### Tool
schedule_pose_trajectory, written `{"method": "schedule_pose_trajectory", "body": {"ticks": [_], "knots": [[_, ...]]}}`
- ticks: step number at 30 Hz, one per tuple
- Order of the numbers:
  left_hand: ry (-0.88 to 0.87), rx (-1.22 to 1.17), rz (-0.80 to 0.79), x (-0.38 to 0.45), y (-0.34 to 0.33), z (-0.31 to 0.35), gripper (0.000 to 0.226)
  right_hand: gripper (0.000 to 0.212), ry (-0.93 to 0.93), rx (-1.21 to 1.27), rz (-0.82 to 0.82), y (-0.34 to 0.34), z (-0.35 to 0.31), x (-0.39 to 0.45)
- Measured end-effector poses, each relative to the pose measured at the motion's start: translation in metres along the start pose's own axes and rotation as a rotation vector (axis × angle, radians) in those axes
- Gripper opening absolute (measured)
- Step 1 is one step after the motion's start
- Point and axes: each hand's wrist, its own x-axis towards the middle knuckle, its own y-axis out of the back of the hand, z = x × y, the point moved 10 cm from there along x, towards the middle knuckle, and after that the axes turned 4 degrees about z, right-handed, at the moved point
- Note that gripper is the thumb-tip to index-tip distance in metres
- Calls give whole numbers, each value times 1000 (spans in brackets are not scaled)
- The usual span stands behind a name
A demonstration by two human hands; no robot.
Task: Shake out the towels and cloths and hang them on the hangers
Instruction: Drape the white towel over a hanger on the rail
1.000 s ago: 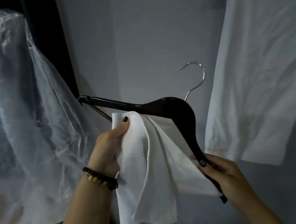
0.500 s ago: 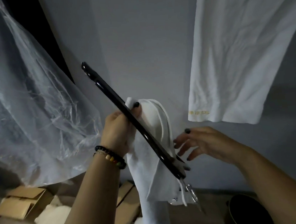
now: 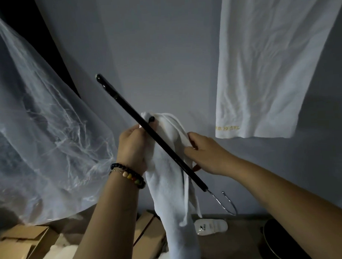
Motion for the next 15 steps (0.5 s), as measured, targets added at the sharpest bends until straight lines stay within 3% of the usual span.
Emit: {"method": "schedule_pose_trajectory", "body": {"ticks": [2, 5, 6, 8, 11, 13, 15], "knots": [[-10, 29, -24, 8, 5, -3, 23, 4, 54, -125, 45, 2, -3, 4], [21, 95, -41, 24, 18, -11, 25, 54, 161, -76, 57, 6, -12, 3], [57, 100, -55, 31, 22, -17, 26, 60, 179, -14, 40, 6, -15, 3], [153, 84, -103, 45, 28, -37, 26, 43, 213, 116, -45, 0, -22, 1], [273, 27, -178, 58, 28, -67, 46, 38, 250, 49, -56, -12, -22, 4], [312, 11, -219, 69, 24, -88, 45, 31, 136, 178, -39, -13, -11, 8], [358, -15, -232, 75, 21, -105, 42, 37, -35, 384, -150, -25, 1, 8]]}}
